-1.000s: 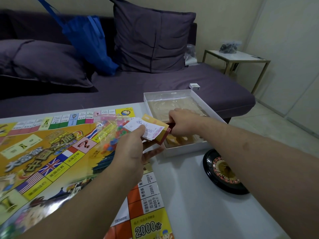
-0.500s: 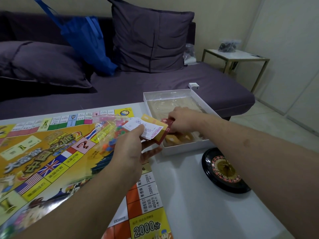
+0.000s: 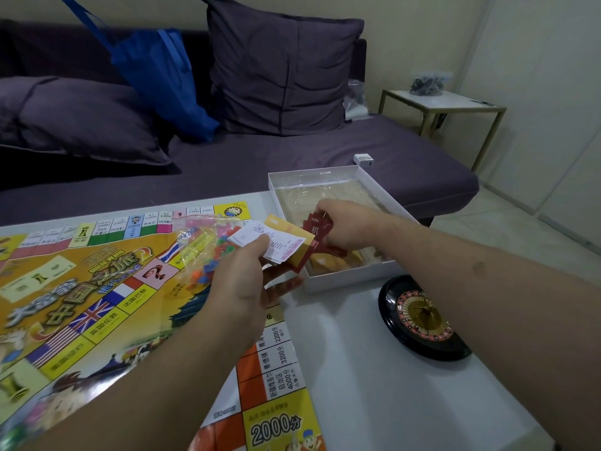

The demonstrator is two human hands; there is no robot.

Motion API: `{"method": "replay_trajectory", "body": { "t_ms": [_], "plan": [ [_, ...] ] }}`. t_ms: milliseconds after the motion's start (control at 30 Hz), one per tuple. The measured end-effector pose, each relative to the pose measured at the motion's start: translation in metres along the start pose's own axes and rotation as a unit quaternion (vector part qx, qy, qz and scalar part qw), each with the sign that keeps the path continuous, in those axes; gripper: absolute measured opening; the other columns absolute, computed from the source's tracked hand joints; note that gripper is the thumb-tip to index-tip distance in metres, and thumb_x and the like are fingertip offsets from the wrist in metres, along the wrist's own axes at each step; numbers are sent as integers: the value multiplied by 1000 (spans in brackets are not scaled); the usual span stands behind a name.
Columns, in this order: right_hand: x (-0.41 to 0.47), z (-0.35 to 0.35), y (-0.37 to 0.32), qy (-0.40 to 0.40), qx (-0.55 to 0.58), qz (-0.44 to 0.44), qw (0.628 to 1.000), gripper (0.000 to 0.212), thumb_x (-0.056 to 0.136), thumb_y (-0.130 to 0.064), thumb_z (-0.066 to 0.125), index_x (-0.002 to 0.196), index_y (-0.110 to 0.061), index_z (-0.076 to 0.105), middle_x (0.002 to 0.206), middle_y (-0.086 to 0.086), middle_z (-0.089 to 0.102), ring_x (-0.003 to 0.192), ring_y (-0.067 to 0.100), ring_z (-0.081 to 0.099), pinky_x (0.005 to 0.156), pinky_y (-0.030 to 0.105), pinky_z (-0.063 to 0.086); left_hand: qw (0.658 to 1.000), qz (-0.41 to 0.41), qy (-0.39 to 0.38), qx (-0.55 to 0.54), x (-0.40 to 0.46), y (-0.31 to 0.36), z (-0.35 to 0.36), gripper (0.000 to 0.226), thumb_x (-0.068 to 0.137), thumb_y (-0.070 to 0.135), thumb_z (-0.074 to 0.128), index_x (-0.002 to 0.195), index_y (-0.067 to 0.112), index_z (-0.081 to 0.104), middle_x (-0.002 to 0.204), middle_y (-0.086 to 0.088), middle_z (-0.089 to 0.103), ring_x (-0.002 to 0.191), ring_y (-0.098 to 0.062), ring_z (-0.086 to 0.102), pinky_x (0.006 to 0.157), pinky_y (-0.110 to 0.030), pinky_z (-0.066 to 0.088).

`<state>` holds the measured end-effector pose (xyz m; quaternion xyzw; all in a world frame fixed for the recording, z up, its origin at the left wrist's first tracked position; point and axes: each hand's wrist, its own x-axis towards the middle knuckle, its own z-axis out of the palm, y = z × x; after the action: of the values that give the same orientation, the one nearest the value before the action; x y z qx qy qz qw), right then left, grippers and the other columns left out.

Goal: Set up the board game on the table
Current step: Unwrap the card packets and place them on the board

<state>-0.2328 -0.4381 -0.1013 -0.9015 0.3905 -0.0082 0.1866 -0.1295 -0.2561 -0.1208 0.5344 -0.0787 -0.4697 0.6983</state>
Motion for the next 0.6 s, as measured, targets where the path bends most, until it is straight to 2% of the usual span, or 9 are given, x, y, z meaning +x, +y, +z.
{"method": "replay_trajectory", "body": {
  "t_ms": [67,133,200,267,333,400,533,600],
  "plan": [
    [-3,-4,0,39,23,5,999,14,91,-5,61,100,-15,63,96,4,68,92,25,67,70,35,54,1000,5,-6,0,-2,1,-1,18,105,21,61,123,15,61,98,-10,81,91,-28,80,66,-44,66],
    [-8,-14,-2,74,106,33,991,21,91,3,55,99,-12,68,91,8,72,84,25,72,63,34,58,1000,13,-16,8,-4,4,-2,15,105,21,61,118,15,63,95,-9,81,89,-27,80,72,-46,66],
    [-15,-21,-8,64,225,61,970,22,95,5,58,103,-13,69,93,11,73,76,20,74,55,28,57,999,23,-28,24,-6,7,0,15,105,21,61,117,12,64,97,-10,81,91,-28,80,81,-48,65],
    [-22,-22,-17,28,340,65,938,25,96,6,60,101,-16,71,96,14,76,73,23,78,59,30,61,997,40,-37,50,-7,9,3,19,105,21,60,118,9,66,99,-11,81,97,-31,78,90,-50,63],
    [-29,-17,-26,-5,405,50,913,30,96,7,57,102,-15,76,98,15,78,83,30,79,71,39,64,994,58,-39,85,-6,9,6,19,105,24,60,115,9,69,96,-8,81,98,-30,78,98,-52,59],
    [-33,-12,-31,-31,433,29,901,31,94,5,54,109,-9,77,101,17,79,91,36,78,76,43,64,991,66,-37,110,-6,8,8,17,106,26,60,109,13,70,90,-5,81,97,-29,78,100,-54,57],
    [-38,-9,-35,-21,478,40,877,25,98,-4,56,117,5,69,94,21,77,78,32,74,64,38,59,992,63,-23,110,-4,8,11,13,107,22,58,105,12,66,85,-5,81,88,-26,79,95,-51,61],
    [-40,-7,-35,-19,441,28,897,21,96,3,55,111,1,70,95,21,76,77,29,74,62,37,59,990,71,-16,121,-2,7,11,13,107,23,57,102,14,65,80,-3,81,85,-26,80,96,-51,61]
  ]
}}
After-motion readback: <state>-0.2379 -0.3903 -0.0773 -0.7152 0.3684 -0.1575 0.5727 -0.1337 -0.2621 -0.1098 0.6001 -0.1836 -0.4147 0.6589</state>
